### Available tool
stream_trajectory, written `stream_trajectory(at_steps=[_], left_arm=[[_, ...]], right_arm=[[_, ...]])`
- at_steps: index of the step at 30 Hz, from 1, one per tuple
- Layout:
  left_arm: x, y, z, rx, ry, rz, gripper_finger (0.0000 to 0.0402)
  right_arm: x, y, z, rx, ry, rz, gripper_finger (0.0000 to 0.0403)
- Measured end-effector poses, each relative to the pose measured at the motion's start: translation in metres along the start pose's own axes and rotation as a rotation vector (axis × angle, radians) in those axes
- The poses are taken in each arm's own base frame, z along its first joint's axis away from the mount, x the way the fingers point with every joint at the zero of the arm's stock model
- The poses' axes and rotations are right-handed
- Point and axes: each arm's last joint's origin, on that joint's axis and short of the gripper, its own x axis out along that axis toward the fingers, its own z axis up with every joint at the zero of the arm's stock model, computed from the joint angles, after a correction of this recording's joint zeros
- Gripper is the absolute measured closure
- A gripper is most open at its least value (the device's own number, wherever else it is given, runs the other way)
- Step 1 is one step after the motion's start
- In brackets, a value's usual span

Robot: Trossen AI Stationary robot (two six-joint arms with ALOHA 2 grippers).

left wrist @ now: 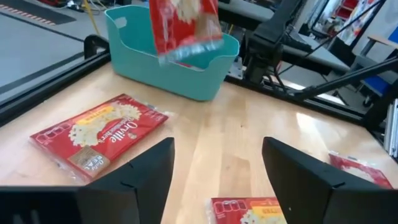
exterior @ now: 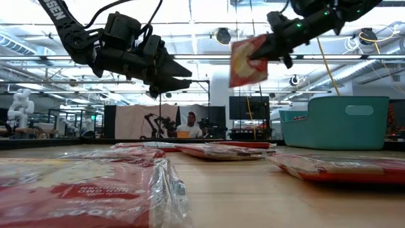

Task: Sort popcorn bags into baskets
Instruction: Put the red popcorn bag into the green bin

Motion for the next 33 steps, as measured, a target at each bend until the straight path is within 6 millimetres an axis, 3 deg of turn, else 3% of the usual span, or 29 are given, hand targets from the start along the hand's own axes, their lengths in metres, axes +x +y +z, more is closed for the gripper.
stream_trajectory(at_steps=[9,15,25,33], left_arm=[[0.001,-0.005,-0.006,0.008,0.049,-0.010,0.0198],[0.002,-0.008,-0.007,0.031,0.056,-0.023,0.0216],[0.002,-0.008,-0.009,0.017,0.080,-0.018,0.0222],[0.002,-0.008,-0.010,0.008,0.085,-0.017,0.0222]], right_arm=[[-0.030,-0.075,0.004,0.236,0.083,0.028,0.0390],[-0.053,-0.106,-0.002,0.351,0.116,0.014,0.0390],[-0.077,-0.110,-0.007,0.266,0.366,-0.315,0.0390],[-0.070,-0.106,-0.015,0.247,0.482,-0.344,0.0390]])
